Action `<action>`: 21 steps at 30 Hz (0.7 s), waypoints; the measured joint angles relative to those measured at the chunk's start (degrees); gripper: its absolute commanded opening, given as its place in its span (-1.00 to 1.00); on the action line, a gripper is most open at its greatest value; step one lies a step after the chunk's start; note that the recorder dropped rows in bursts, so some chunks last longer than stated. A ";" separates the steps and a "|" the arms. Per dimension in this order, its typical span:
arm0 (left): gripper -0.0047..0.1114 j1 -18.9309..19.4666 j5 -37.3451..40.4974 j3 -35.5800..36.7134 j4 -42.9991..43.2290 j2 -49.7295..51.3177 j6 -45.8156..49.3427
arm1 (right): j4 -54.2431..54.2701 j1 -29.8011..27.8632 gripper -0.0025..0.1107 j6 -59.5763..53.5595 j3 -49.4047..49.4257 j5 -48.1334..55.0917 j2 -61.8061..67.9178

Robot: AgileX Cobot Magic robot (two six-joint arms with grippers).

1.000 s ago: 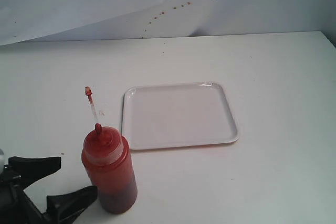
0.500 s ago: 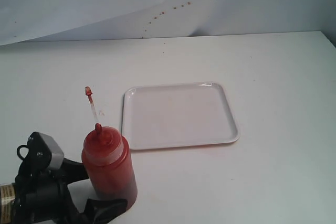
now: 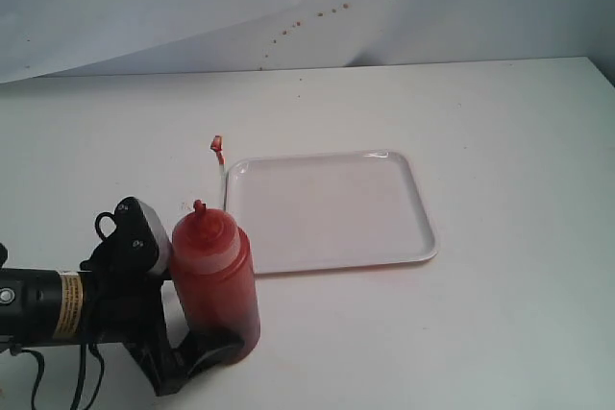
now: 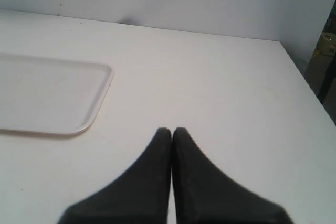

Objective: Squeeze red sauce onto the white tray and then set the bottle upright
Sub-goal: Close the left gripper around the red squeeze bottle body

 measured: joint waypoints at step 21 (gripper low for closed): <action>0.88 0.00 -0.58 -1.08 -1.57 0.80 5.87 | 0.00 0.00 -0.96 0.00 0.00 0.00 0.00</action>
